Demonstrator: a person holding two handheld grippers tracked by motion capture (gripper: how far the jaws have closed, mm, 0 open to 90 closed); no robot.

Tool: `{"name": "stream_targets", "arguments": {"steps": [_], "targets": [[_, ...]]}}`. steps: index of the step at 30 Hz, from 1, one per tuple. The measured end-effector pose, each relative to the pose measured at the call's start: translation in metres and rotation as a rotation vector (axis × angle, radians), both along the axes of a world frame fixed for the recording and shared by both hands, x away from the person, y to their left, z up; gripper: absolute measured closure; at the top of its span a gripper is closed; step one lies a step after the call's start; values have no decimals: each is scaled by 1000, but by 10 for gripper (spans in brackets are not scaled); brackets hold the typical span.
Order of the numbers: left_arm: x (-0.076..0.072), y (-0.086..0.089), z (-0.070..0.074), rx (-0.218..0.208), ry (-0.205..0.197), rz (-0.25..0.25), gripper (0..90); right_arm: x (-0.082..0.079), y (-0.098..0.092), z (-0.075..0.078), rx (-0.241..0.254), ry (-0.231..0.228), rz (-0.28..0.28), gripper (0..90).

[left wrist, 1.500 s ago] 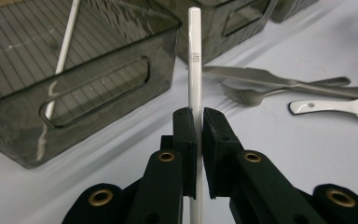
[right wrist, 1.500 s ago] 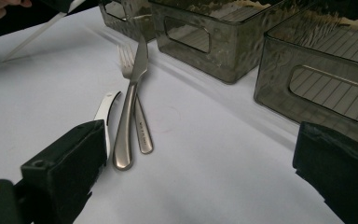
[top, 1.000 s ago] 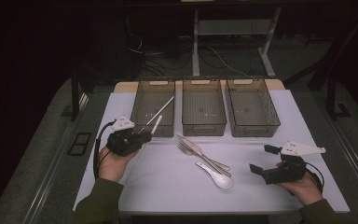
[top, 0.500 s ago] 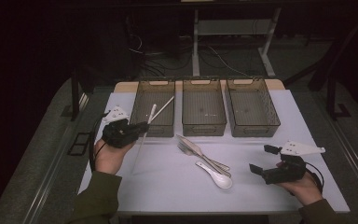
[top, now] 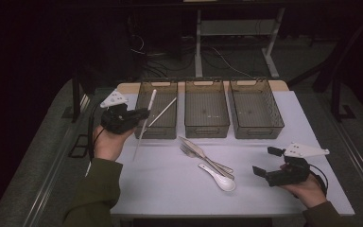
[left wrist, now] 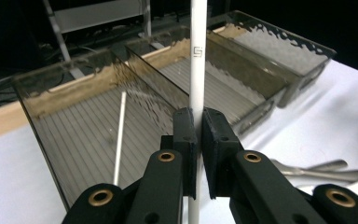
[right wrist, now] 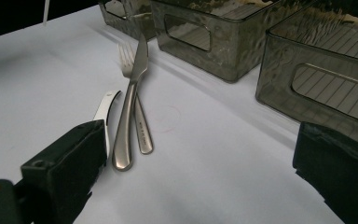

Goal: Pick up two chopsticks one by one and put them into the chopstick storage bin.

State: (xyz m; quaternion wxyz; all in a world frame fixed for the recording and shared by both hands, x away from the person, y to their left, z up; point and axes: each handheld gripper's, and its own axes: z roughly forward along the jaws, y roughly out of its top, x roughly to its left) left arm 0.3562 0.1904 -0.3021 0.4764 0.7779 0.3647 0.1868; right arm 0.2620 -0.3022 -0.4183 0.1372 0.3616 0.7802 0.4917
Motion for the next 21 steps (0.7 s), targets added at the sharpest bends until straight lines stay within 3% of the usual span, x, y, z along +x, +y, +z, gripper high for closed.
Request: {"name": "stream_targets", "arguments": {"steps": [11, 21], "targets": [[48, -8, 34, 46, -33, -16, 837, 0, 0, 0, 1, -1, 2, 27], [82, -16, 46, 56, -51, -16, 837, 0, -2, 0, 6, 1, -1, 27]]}}
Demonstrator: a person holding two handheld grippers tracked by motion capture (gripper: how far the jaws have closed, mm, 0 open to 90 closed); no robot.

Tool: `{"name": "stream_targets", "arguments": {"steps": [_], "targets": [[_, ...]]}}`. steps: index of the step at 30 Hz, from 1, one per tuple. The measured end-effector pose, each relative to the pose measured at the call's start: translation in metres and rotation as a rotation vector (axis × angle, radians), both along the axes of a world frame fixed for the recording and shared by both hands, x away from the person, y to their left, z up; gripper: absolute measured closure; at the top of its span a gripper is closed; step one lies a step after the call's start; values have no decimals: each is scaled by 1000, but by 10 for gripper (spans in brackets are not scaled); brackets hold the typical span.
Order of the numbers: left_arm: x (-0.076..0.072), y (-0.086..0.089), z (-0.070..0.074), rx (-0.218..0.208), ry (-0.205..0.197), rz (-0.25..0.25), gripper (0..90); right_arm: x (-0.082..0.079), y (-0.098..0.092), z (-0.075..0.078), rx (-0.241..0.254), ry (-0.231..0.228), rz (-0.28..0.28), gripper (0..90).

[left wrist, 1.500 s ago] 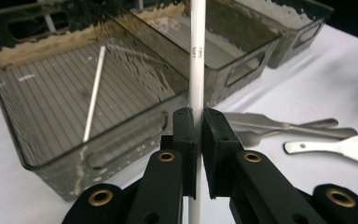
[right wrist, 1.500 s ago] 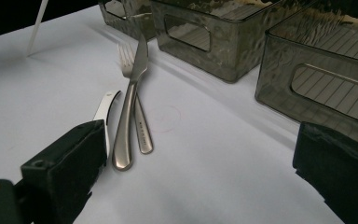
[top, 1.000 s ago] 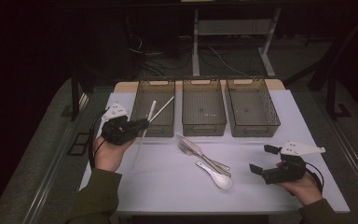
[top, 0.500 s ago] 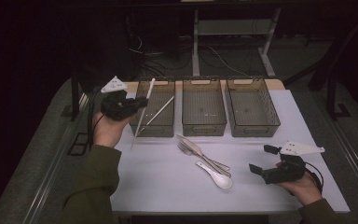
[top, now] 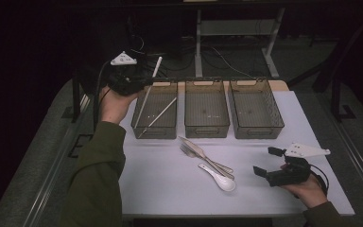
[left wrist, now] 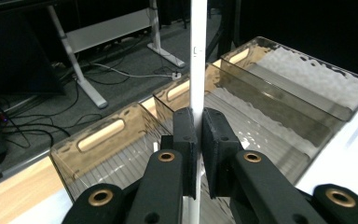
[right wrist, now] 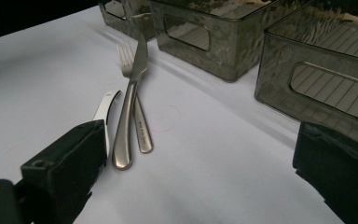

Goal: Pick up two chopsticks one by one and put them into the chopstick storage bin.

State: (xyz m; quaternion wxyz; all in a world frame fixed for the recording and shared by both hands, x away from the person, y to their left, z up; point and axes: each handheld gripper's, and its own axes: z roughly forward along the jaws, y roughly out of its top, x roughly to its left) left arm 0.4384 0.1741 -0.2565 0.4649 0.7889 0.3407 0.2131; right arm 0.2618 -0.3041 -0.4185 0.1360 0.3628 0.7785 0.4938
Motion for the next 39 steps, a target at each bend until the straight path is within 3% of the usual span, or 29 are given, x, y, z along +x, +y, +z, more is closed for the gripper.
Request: {"name": "stream_targets", "arguments": {"steps": [4, 11, 15, 17, 29, 32, 39], "targets": [[11, -4, -6, 22, -5, 2, 836, 0, 0, 0, 0, 0, 0, 27], [28, -6, -29, 26, 36, 19, 836, 0, -1, 0, 2, 1, -2, 27], [32, -6, -41, 32, 61, 22, 836, 0, -2, 0, 4, 1, -2, 27], [33, -7, -47, 15, 69, 25, 836, -1, -2, -1, 3, 1, -1, 27], [38, -3, -82, 43, 143, 37, 835, 0, -2, -1, 3, 4, -2, 27], [38, -4, -86, 22, 129, 42, 835, 0, -2, -1, 3, 4, -1, 27], [43, -9, -94, 36, 133, 53, 832, 0, -2, -1, 3, 4, -3, 27]]}}
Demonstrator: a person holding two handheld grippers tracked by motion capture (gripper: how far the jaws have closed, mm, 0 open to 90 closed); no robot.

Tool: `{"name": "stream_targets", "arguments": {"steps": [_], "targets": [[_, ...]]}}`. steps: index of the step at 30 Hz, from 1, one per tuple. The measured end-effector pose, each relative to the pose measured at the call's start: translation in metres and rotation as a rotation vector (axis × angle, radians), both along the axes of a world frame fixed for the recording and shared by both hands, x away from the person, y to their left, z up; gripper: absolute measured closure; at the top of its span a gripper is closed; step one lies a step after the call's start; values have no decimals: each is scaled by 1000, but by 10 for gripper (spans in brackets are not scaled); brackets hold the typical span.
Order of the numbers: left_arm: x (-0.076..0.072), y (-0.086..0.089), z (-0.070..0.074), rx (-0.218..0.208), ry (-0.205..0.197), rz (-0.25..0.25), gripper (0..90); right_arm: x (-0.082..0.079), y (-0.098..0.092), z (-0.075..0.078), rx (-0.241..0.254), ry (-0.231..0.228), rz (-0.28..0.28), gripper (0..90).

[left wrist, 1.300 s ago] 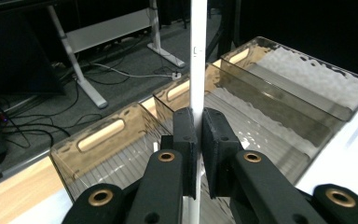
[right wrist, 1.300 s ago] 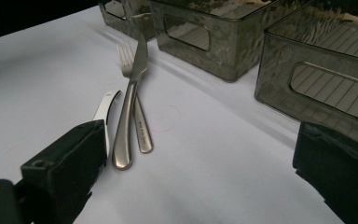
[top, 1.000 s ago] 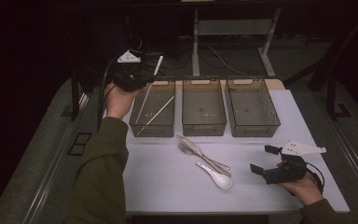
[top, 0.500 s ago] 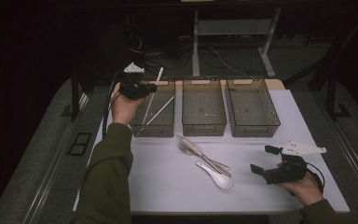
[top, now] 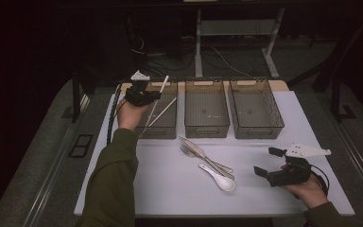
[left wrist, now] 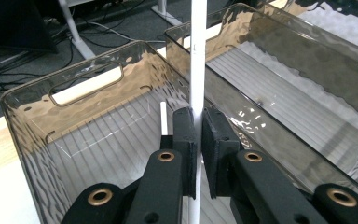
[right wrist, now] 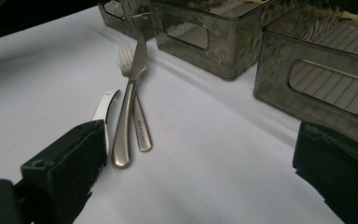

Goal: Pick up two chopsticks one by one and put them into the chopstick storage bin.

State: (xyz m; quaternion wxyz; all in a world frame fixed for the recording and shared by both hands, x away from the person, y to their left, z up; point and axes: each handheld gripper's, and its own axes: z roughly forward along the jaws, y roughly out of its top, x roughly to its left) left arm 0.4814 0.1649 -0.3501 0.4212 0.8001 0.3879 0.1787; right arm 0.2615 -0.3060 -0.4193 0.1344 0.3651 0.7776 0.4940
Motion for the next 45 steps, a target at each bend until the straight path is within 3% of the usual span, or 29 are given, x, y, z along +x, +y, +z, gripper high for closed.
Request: {"name": "stream_targets", "arguments": {"steps": [11, 22, 34, 45], "targets": [[14, -3, -17, -33, 23, 43, 827, 0, 0, 0, 5, -2, 1, 27], [19, -5, -27, -26, 43, 59, 831, 0, -2, 0, 11, 0, -2, 27], [6, -6, -10, -49, 4, 32, 762, 0, -1, 0, 6, 0, 0, 27], [-17, -4, -1, -56, 16, -18, 643, 3, -1, 0, 10, 6, -5, 27]]}}
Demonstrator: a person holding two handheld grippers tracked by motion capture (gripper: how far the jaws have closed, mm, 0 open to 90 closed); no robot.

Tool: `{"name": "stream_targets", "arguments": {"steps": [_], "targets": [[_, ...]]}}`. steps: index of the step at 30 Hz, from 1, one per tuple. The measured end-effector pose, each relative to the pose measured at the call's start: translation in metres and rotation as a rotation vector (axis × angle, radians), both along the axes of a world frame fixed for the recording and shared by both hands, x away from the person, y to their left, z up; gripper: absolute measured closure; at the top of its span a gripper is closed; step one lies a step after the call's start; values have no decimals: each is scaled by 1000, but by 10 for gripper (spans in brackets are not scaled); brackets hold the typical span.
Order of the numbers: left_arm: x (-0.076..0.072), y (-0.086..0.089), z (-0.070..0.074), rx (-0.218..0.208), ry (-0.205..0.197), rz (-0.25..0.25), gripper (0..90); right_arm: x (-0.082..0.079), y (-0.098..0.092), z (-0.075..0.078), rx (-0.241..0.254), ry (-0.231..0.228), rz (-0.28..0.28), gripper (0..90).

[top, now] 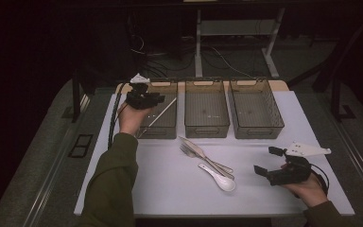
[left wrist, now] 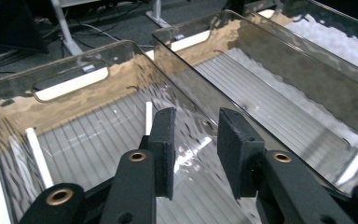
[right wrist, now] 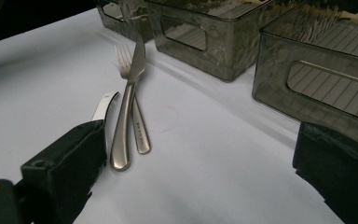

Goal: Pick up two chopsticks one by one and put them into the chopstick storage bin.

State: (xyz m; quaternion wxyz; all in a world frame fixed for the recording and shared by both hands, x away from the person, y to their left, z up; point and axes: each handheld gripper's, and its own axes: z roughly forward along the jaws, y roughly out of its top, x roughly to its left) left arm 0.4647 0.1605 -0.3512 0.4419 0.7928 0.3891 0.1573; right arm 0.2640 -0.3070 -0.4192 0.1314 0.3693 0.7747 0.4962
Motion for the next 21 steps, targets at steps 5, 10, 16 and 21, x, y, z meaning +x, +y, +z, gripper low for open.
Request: {"name": "stream_targets", "arguments": {"steps": [5, 10, 16, 21], "targets": [[-12, -2, 2, 5, 6, -29, 572, 2, -1, 0, 6, -1, -3, 27], [-28, -3, 4, 16, -6, -57, 510, 2, -1, 0, 3, 2, 2, 27], [-53, -5, 7, 2, -6, -93, 448, 1, -1, 0, 1, -1, 2, 27], [-74, -5, 6, -10, -31, -115, 401, 1, 0, 0, 0, -3, 6, 27]]}}
